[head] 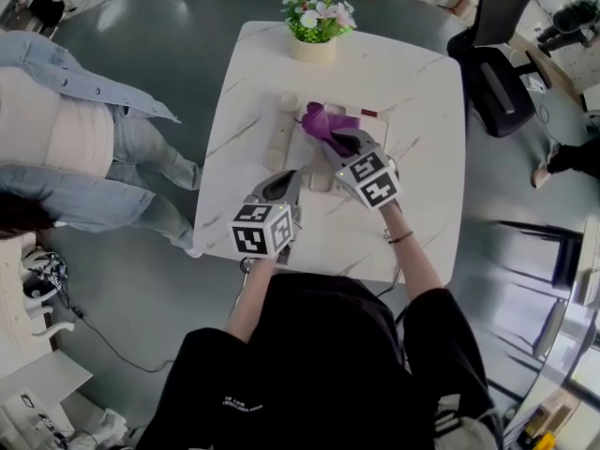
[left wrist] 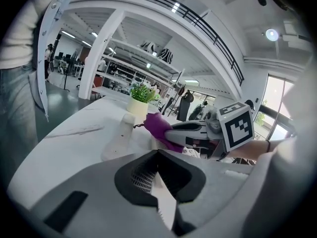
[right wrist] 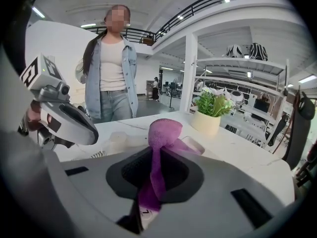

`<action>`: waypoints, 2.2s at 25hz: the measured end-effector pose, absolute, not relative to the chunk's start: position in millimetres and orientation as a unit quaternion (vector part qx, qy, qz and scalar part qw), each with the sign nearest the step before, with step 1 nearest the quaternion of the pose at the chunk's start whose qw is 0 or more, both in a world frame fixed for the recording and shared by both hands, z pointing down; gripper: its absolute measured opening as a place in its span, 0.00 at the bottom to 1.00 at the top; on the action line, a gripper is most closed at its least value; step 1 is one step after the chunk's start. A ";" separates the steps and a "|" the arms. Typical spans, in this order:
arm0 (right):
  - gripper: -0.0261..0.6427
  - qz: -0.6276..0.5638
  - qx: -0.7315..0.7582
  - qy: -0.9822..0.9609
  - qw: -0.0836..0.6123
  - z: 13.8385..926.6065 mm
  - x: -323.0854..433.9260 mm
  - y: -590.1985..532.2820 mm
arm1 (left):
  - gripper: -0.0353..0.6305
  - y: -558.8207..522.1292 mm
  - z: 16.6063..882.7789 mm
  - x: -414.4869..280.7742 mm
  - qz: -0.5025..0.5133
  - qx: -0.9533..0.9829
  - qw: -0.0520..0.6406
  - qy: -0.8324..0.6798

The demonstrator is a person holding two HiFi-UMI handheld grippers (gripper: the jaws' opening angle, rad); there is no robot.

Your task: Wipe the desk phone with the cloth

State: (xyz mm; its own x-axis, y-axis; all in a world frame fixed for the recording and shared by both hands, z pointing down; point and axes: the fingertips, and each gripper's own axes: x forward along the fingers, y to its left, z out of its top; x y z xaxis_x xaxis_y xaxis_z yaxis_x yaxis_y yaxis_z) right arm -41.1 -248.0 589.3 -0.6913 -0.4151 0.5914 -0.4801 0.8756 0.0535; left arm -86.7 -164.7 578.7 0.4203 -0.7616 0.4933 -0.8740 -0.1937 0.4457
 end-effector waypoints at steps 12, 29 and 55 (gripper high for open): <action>0.09 0.067 0.226 -0.917 0.321 601.2 -37.6 -209.6 | 0.05 -149.6 582.8 -89.2 0.088 0.769 0.349 -0.529; 0.09 0.104 0.202 -0.920 0.320 611.5 -35.0 -165.4 | 0.05 -134.9 597.9 -94.9 0.108 0.764 0.362 -0.523; 0.09 0.290 0.232 -0.918 0.142 569.4 -7.2 -165.0 | 0.05 -153.0 563.7 -112.1 0.064 0.764 0.329 -0.551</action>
State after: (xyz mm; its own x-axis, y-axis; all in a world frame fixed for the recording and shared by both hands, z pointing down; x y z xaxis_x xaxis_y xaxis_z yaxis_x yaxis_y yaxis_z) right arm -7.2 -165.0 569.4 -0.8522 -0.3433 0.3949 -0.5080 0.7240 -0.4667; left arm -112.1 -153.0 563.7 0.3850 -0.7997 0.4607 -0.8841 -0.1763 0.4327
